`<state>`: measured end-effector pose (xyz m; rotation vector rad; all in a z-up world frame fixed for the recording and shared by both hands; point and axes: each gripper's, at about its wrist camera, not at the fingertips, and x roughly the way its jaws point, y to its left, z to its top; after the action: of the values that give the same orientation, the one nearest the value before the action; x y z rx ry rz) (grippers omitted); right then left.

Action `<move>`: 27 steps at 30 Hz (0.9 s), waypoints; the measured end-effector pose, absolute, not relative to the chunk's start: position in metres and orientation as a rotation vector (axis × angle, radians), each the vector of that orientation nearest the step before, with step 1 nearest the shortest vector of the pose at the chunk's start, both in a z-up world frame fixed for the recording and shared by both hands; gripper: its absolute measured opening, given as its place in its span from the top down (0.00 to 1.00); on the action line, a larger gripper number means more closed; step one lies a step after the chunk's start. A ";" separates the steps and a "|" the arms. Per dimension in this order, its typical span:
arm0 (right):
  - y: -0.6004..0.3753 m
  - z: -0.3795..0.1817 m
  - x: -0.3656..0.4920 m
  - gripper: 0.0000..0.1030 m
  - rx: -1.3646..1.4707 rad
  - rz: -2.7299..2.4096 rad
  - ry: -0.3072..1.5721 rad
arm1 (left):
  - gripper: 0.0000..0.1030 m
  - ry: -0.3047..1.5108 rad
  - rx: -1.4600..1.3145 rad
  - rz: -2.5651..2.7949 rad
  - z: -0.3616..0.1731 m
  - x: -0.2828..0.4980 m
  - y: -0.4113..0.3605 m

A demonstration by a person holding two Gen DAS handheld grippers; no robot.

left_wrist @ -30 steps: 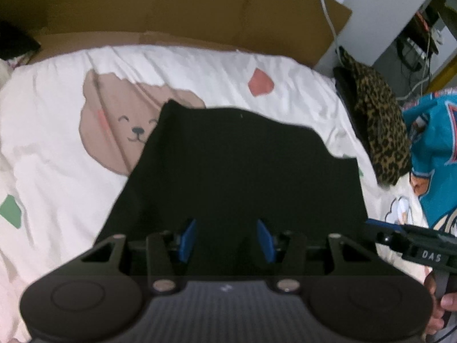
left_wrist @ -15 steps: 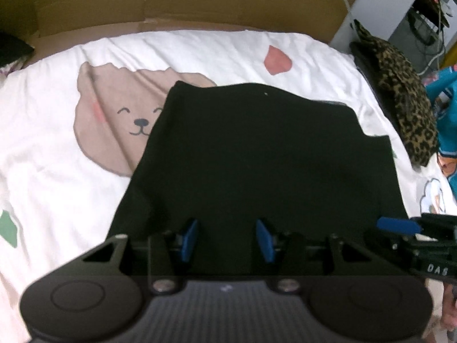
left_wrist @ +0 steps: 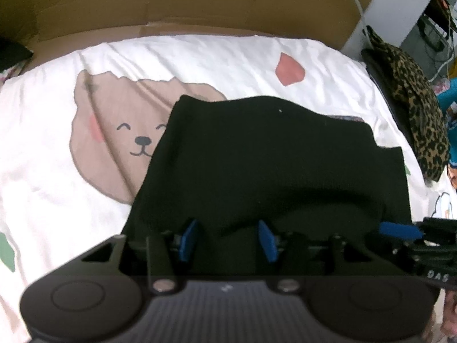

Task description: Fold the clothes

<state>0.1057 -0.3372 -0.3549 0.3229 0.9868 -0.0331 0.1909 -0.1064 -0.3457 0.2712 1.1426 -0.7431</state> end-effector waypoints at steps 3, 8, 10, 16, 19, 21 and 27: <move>-0.337 -0.355 0.107 0.61 0.320 -0.031 0.989 | 0.52 1.142 0.242 -0.744 -0.333 0.185 -0.098; -0.340 -0.355 0.110 0.61 0.329 -0.026 0.993 | 0.52 1.152 0.223 -0.802 -0.316 0.160 -0.085; -0.341 -0.356 0.110 0.62 0.332 -0.024 0.993 | 0.52 1.166 0.221 -0.815 -0.315 0.150 -0.084; -0.342 -0.355 0.110 0.62 0.331 -0.013 0.998 | 0.52 1.219 0.241 -0.825 -0.330 0.134 -0.088; -0.342 -0.355 0.110 0.62 0.331 -0.014 0.997 | 0.53 1.237 0.251 -0.809 -0.342 0.136 -0.088; -0.341 -0.355 0.109 0.62 0.331 -0.016 0.994 | 0.53 1.255 0.250 -0.803 -0.349 0.140 -0.089; -0.340 -0.334 0.092 0.61 0.292 -0.037 0.924 | 0.51 1.253 0.243 -0.810 -0.353 0.143 -0.092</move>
<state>0.0925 -0.3400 -0.3340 0.2918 0.9239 -0.0373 0.1427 -0.0923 -0.3529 0.2432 1.2529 -0.8103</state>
